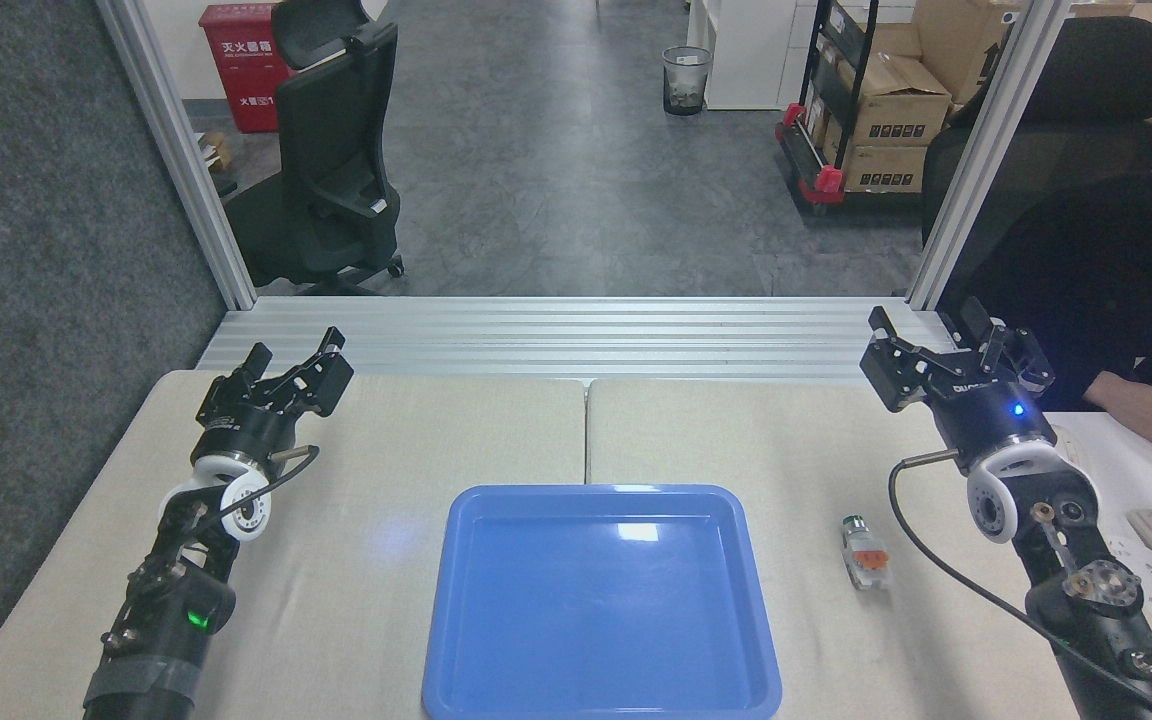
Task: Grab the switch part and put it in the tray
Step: 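Raise the right gripper and open it above the switch part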
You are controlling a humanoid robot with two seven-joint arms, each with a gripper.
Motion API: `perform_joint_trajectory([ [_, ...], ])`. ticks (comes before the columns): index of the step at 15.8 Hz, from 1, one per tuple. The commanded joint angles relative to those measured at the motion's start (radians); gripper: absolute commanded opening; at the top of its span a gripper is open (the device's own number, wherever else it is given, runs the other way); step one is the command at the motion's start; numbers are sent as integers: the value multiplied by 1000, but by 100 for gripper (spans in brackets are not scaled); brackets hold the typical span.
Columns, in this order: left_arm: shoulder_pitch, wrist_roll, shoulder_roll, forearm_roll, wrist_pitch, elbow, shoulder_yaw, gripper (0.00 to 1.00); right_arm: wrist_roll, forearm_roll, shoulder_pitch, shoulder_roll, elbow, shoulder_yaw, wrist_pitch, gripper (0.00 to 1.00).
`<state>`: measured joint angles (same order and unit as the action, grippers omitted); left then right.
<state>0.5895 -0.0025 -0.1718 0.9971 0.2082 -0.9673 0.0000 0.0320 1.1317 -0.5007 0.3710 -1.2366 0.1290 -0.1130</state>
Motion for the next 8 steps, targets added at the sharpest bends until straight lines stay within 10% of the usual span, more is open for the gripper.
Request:
perform_joint_trajectory([
  [1, 1, -7, -2, 3, -1, 1, -25, 100, -4, -10, -7, 20, 28, -28, -8, 99],
  [8, 1, -1, -2, 0, 0, 1, -23, 100, -6, -6, -15, 23, 31, -32, -10, 99],
])
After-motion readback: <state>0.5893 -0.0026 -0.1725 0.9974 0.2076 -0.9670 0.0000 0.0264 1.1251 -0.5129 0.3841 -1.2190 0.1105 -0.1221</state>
